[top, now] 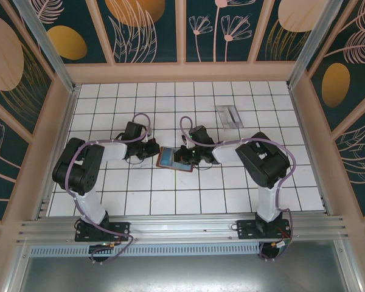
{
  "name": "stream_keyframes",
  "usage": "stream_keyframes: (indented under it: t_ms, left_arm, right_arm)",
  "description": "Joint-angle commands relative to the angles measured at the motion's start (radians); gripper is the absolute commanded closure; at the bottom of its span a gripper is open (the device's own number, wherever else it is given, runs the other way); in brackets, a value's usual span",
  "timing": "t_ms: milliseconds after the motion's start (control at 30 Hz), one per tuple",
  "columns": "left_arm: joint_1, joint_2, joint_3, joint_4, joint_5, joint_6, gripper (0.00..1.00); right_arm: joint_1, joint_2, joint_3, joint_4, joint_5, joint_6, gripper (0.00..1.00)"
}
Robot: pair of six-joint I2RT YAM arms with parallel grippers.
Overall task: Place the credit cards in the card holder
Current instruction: Insert the credit card into the card slot, then close the card holder at the center of the table.
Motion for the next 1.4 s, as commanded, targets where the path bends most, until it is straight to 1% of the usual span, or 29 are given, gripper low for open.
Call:
stream_keyframes:
  t_ms: [0, 100, 133, 167, 200, 233, 333, 367, 433, 500, 533, 600, 667, 733, 800, 833, 933, 1000, 1067, 1133, 1200, 1233, 1267, 1367]
  left_arm:
    - [-0.012, 0.028, -0.016, -0.053, 0.002, -0.019, 1.0]
    - [-0.014, 0.026, -0.018, -0.053, 0.008, -0.018, 1.0]
    - [-0.012, 0.027, -0.015, -0.06, 0.009, -0.014, 1.0]
    - [-0.013, 0.02, -0.014, -0.068, 0.006, -0.011, 1.0]
    - [-0.011, 0.01, -0.02, -0.07, 0.001, -0.009, 1.0]
    - [-0.012, 0.0, -0.026, -0.068, -0.005, -0.009, 1.0]
    - [-0.008, -0.029, 0.011, -0.139, -0.008, 0.032, 1.0]
    - [-0.008, -0.046, 0.04, -0.19, -0.003, 0.058, 0.98]
    - [-0.008, -0.113, 0.062, -0.244, -0.026, 0.087, 0.91]
    - [-0.008, -0.171, 0.075, -0.277, -0.071, 0.107, 0.84]
    - [-0.008, -0.183, 0.087, -0.297, -0.08, 0.12, 0.82]
    - [-0.008, -0.187, 0.096, -0.327, -0.082, 0.13, 0.81]
    - [-0.008, -0.191, 0.062, -0.306, -0.063, 0.108, 0.79]
    - [-0.008, -0.188, 0.01, -0.241, -0.021, 0.071, 0.75]
    - [-0.008, -0.177, -0.017, -0.217, 0.011, 0.048, 0.72]
    - [-0.009, -0.179, -0.034, -0.206, 0.016, 0.042, 0.69]
    - [-0.008, -0.187, -0.08, -0.166, 0.012, 0.022, 0.62]
    - [-0.01, -0.167, -0.08, -0.165, 0.027, 0.025, 0.61]
    - [-0.009, -0.151, -0.081, -0.161, 0.032, 0.023, 0.58]
    - [-0.009, -0.137, -0.089, -0.133, 0.04, 0.012, 0.55]
    - [-0.009, -0.112, -0.08, -0.113, 0.083, 0.002, 0.46]
    - [-0.009, -0.097, -0.074, -0.103, 0.117, -0.005, 0.44]
    - [-0.009, -0.089, -0.069, -0.09, 0.148, -0.015, 0.42]
    - [-0.009, -0.089, -0.074, -0.039, 0.173, -0.051, 0.42]
  right_arm:
    - [0.024, 0.013, -0.016, 0.107, 0.045, 0.093, 1.0]
    - [0.024, -0.002, -0.05, 0.147, 0.058, 0.126, 1.0]
    - [0.024, -0.003, -0.055, 0.154, 0.055, 0.133, 0.94]
    - [0.025, -0.008, -0.06, 0.16, 0.047, 0.138, 0.83]
    - [0.026, -0.018, -0.064, 0.16, 0.037, 0.131, 0.78]
    - [0.026, -0.033, -0.066, 0.144, 0.036, 0.117, 0.75]
    - [0.026, -0.117, -0.059, -0.01, 0.106, 0.032, 0.73]
    - [0.024, -0.148, -0.056, -0.07, 0.135, 0.004, 0.72]
    - [0.023, -0.207, -0.057, -0.172, 0.177, -0.042, 0.7]
    - [0.022, -0.264, -0.07, -0.269, 0.225, -0.08, 0.63]
    - [0.02, -0.289, -0.079, -0.305, 0.25, -0.09, 0.59]
    - [0.007, -0.323, -0.087, -0.36, 0.278, -0.111, 0.55]
    - [-0.02, -0.337, -0.081, -0.417, 0.309, -0.144, 0.54]
    - [-0.048, -0.326, -0.055, -0.502, 0.381, -0.174, 0.54]
    - [-0.049, -0.313, -0.028, -0.562, 0.449, -0.188, 0.51]
    - [-0.048, -0.304, -0.02, -0.57, 0.454, -0.189, 0.5]
    - [-0.033, -0.265, -0.007, -0.558, 0.43, -0.182, 0.51]
    - [-0.025, -0.242, -0.005, -0.539, 0.412, -0.171, 0.55]
    - [-0.023, -0.223, -0.009, -0.497, 0.352, -0.164, 0.58]
    - [-0.02, -0.2, -0.007, -0.45, 0.291, -0.155, 0.59]
    - [-0.016, -0.18, -0.008, -0.41, 0.255, -0.14, 0.59]
    - [-0.016, -0.174, -0.011, -0.39, 0.239, -0.132, 0.61]
    - [-0.014, -0.167, -0.015, -0.36, 0.215, -0.124, 0.63]
    - [-0.01, -0.152, -0.019, -0.293, 0.156, -0.104, 0.71]
